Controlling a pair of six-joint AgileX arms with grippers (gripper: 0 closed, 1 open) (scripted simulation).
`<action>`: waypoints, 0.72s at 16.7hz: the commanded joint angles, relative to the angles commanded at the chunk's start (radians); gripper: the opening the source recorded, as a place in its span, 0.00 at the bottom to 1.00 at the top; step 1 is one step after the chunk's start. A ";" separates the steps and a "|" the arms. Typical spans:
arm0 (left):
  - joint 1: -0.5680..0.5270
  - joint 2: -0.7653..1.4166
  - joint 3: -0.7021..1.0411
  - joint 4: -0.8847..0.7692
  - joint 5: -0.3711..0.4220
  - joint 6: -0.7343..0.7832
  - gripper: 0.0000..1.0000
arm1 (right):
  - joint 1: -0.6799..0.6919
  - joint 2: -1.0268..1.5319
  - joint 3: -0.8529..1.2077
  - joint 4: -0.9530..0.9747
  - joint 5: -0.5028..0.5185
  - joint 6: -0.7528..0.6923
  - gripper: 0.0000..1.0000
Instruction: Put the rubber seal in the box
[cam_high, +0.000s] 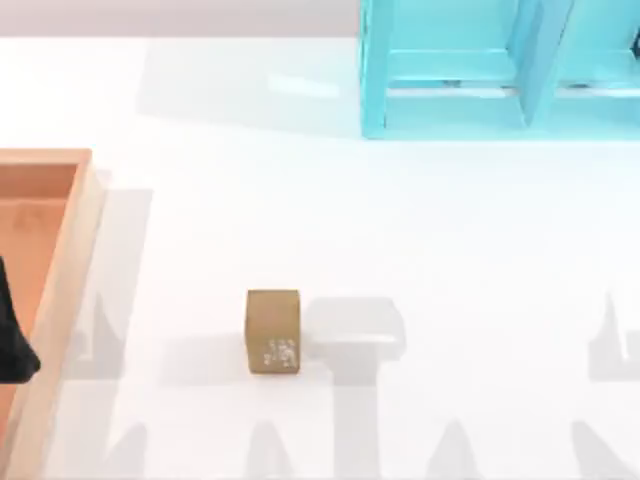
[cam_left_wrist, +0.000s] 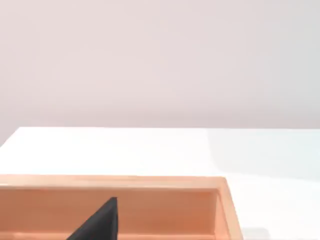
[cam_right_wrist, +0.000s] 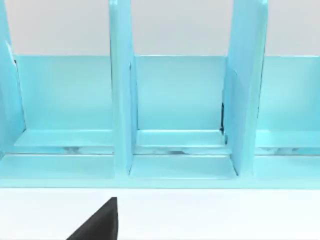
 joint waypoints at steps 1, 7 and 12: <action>0.000 0.000 0.000 0.000 0.000 0.000 1.00 | 0.000 0.000 0.000 0.000 0.000 0.000 1.00; -0.070 0.155 0.155 -0.123 0.002 -0.067 1.00 | 0.000 0.000 0.000 0.000 0.000 0.000 1.00; -0.215 0.571 0.511 -0.390 0.000 -0.208 1.00 | 0.000 0.000 0.000 0.000 0.000 0.000 1.00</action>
